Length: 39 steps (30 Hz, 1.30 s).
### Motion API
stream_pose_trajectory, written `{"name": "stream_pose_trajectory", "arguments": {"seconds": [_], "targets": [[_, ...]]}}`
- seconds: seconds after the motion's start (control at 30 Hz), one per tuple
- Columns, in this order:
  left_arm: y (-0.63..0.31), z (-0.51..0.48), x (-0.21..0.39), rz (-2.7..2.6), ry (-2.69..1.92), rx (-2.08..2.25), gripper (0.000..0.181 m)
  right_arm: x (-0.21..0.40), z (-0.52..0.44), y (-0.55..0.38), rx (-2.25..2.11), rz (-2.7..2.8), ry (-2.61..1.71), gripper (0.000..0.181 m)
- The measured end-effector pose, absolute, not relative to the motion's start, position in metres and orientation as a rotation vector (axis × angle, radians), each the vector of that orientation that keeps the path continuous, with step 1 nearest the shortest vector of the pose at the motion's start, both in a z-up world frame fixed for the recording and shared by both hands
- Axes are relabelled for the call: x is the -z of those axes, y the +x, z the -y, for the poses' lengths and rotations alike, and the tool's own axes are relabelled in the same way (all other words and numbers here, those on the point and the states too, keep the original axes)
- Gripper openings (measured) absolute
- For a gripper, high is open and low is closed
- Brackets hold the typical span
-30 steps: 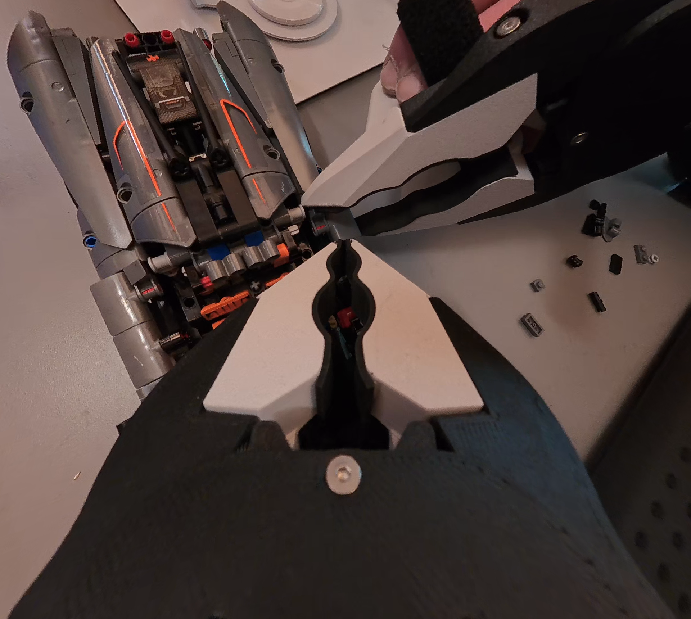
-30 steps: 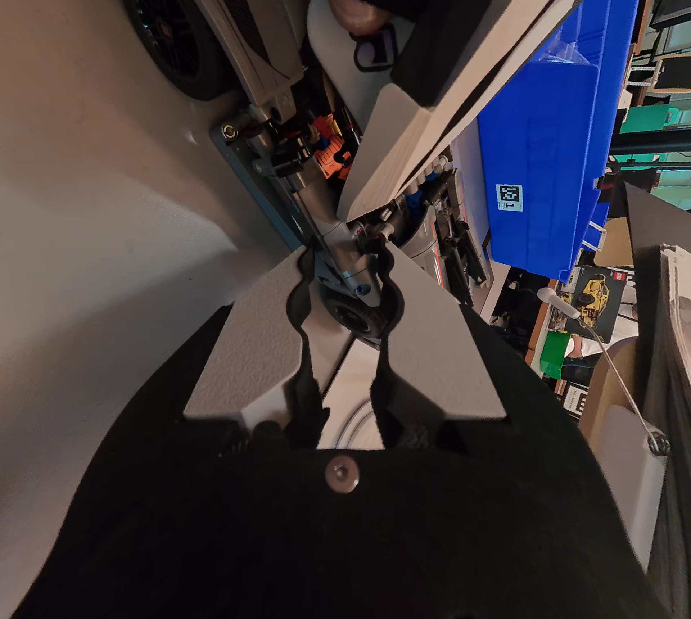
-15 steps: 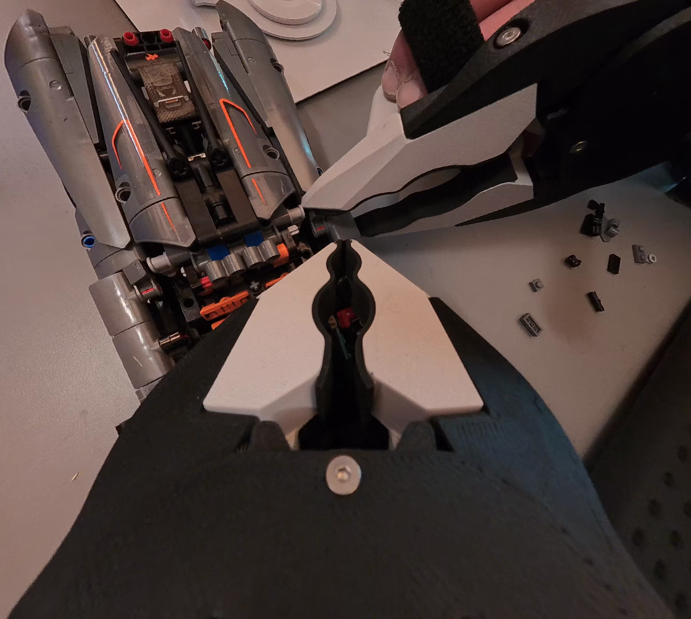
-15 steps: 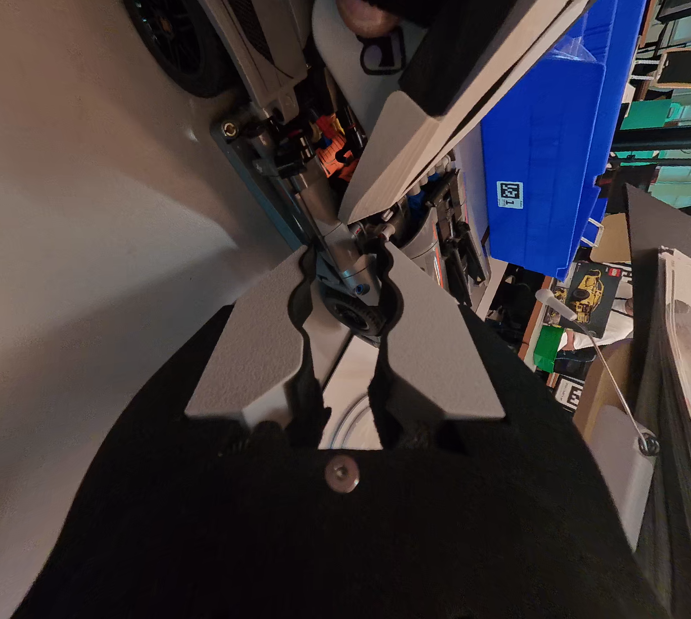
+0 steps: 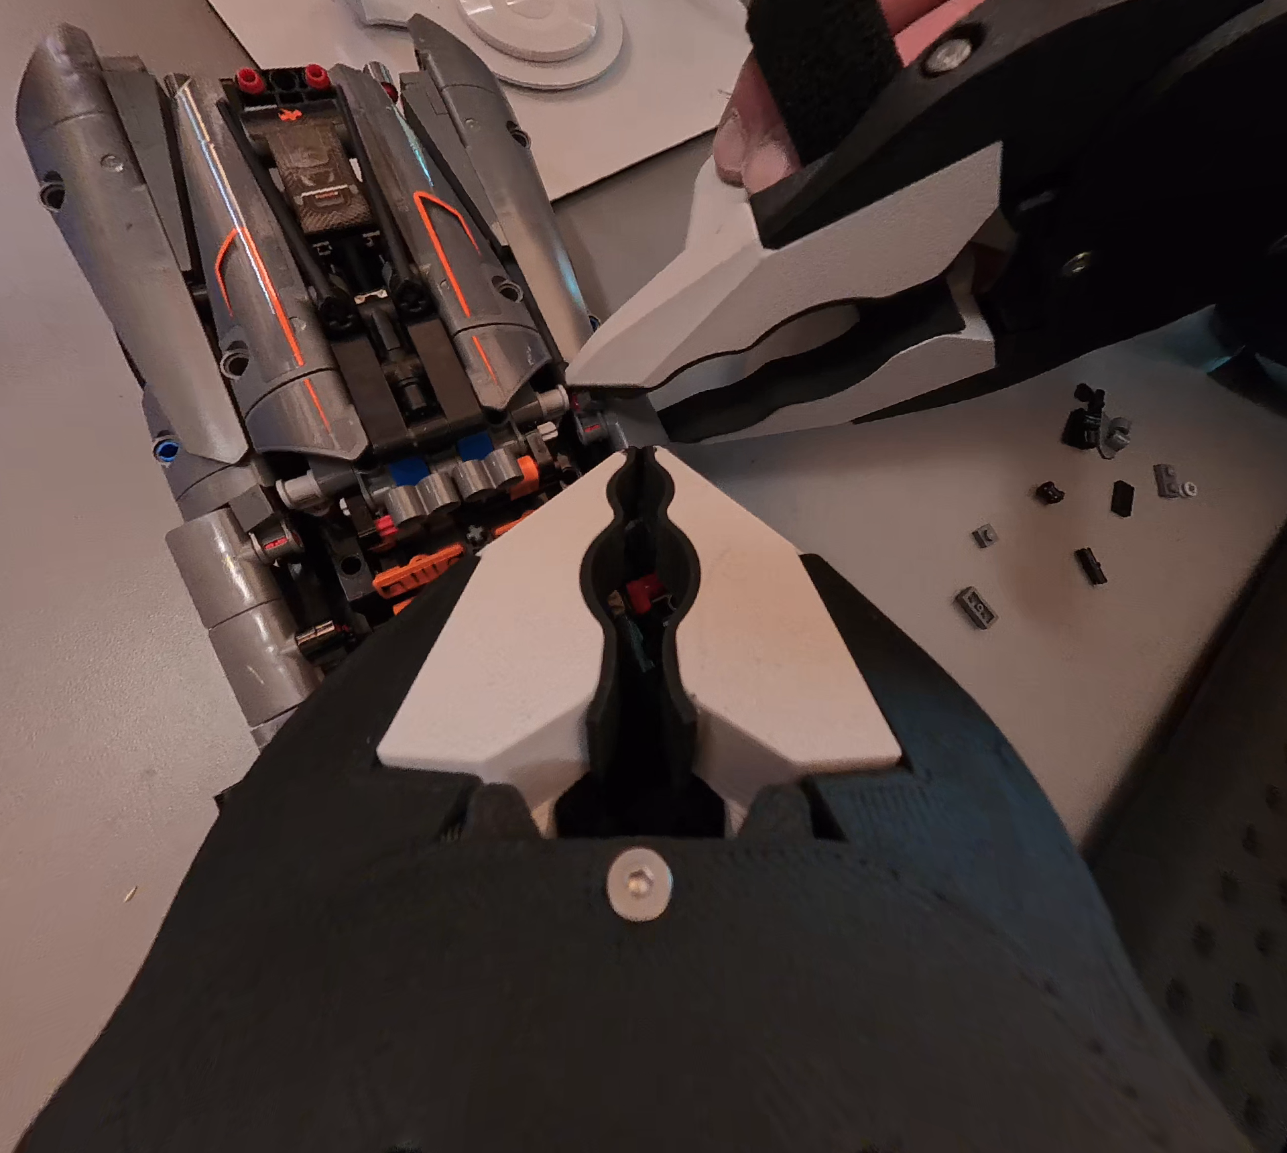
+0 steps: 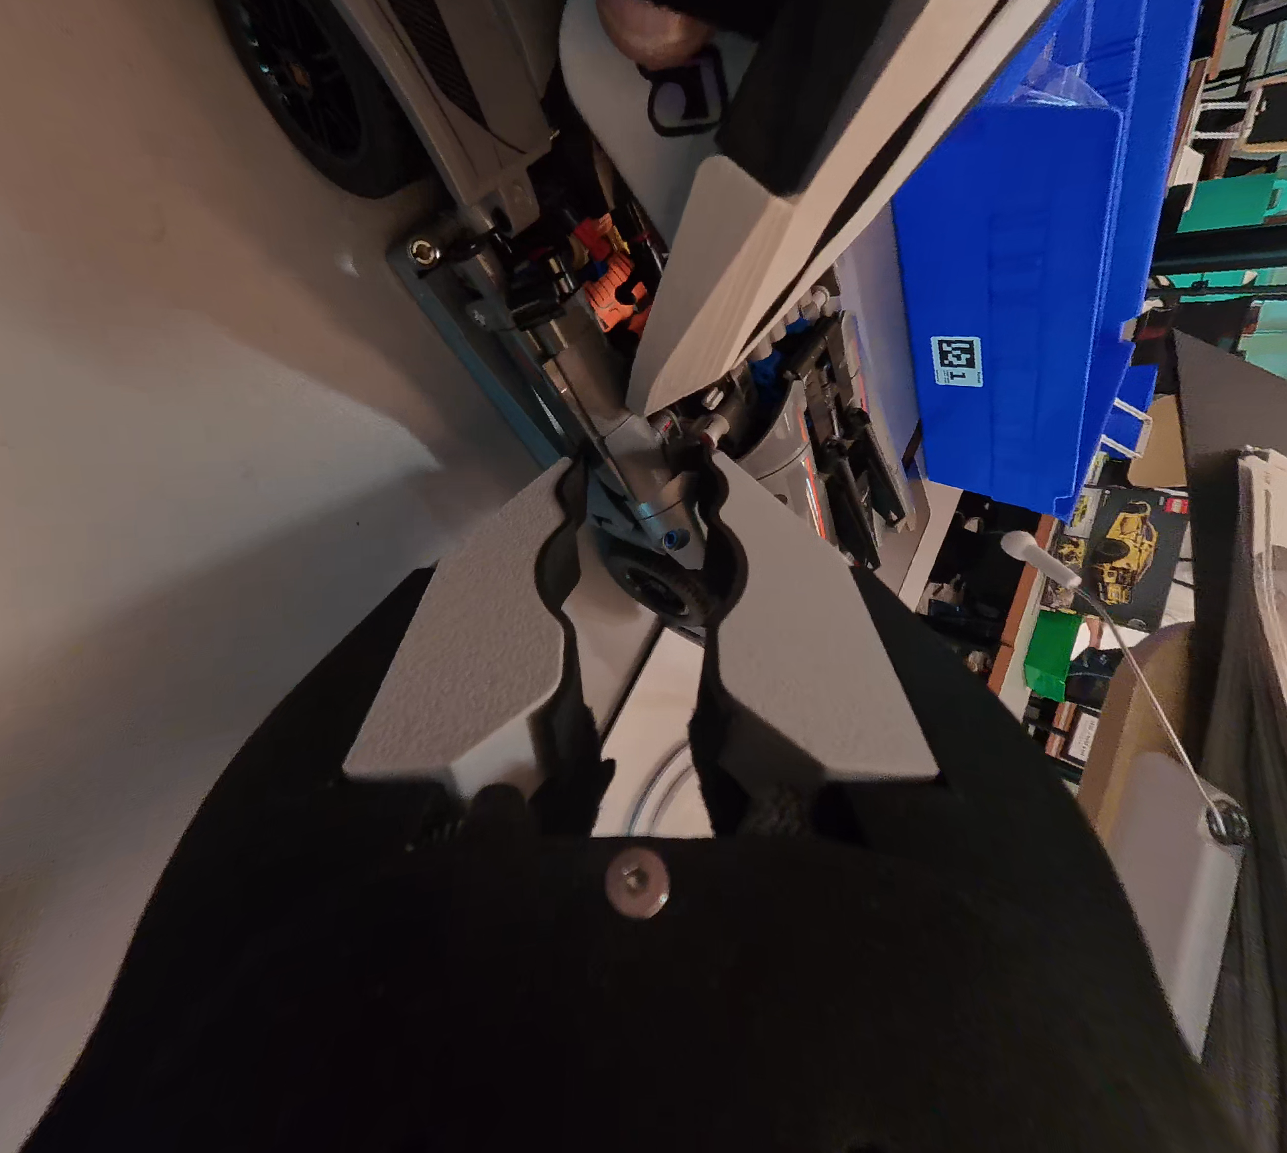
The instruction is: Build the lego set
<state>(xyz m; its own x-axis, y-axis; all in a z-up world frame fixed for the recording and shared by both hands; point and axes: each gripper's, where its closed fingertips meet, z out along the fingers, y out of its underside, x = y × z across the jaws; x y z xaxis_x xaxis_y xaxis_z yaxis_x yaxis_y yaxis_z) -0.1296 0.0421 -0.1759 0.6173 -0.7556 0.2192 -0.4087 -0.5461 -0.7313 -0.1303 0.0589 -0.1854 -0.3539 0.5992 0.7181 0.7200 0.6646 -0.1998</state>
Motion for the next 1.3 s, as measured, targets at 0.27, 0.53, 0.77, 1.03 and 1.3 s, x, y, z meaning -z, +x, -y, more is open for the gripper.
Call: {"name": "stream_pose_trajectory", "arguments": {"seconds": [0.27, 0.53, 0.77, 1.03, 1.3], "targets": [[-0.1279, -0.0388, 0.1752, -0.912, -2.2, 0.738, 0.006, 0.1848, -0.0591, -0.1298, 0.192, 2.024, -1.014, 0.031], [-0.129, -0.0418, 0.1783, -0.919, -2.205, 0.674, 0.002, 0.1875, -0.0606, -0.1303, 0.209, 2.012, -1.002, 0.033], [-0.1291, -0.0425, 0.1789, -0.918, -2.206, 0.666, 0.0, 0.1891, -0.0615, -0.1309, 0.214, 2.0, -0.999, 0.035], [-0.1287, -0.0426, 0.1794, -0.927, -2.201, 0.651, 0.0, 0.1905, -0.0618, -0.1312, 0.231, 1.981, -0.979, 0.035], [-0.1285, -0.043, 0.1782, -0.92, -2.194, 0.664, 0.0, 0.1875, -0.0623, -0.1312, 0.246, 1.951, -0.972, 0.037]]}}
